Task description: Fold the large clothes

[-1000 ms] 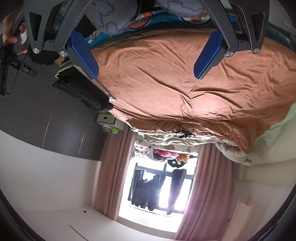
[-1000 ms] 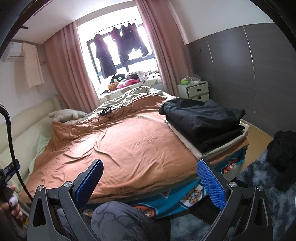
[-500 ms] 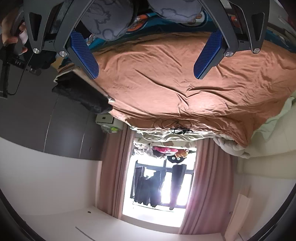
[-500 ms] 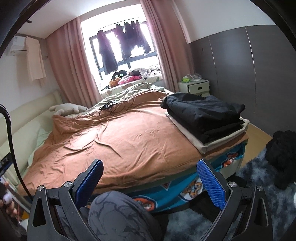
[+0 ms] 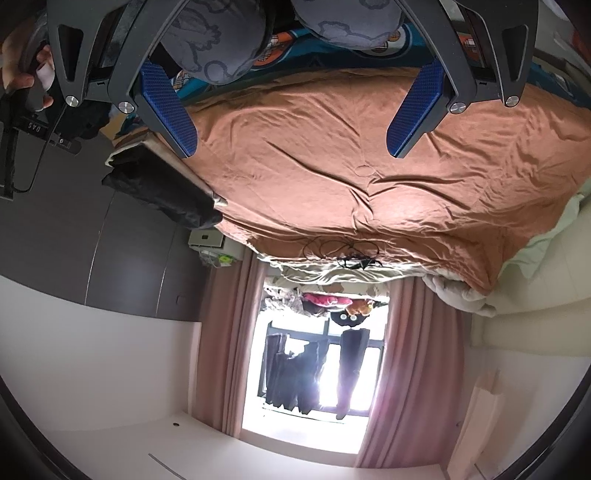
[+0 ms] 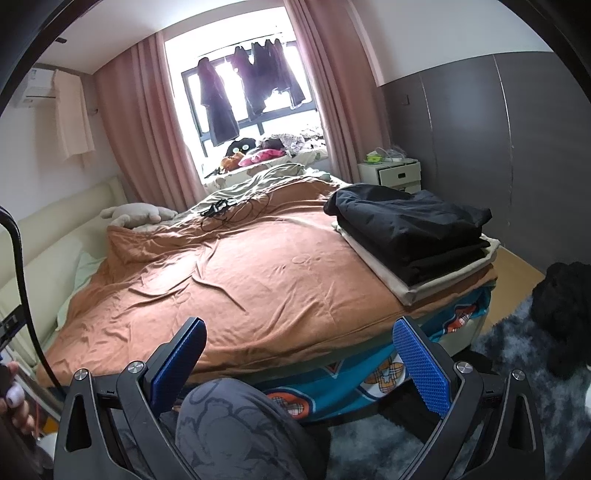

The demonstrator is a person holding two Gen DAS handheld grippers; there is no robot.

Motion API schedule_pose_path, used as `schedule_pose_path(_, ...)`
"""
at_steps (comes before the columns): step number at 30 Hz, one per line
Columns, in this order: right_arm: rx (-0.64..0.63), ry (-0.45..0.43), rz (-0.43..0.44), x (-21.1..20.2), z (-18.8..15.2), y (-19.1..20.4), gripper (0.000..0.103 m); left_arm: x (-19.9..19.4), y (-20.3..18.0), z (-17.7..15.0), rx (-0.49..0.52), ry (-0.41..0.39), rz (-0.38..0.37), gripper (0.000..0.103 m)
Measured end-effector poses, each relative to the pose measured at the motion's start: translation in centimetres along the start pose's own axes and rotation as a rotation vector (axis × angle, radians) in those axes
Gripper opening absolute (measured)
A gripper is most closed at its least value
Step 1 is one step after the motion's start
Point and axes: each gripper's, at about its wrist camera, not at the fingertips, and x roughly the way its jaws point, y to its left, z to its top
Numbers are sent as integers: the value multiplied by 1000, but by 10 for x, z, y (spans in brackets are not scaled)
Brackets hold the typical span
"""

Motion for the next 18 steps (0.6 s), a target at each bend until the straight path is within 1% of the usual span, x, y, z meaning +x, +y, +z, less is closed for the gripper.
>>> schedule_pose_path(18,-3,11,4,3,3,6,102,-5,4,-3,-10,-1,0,103)
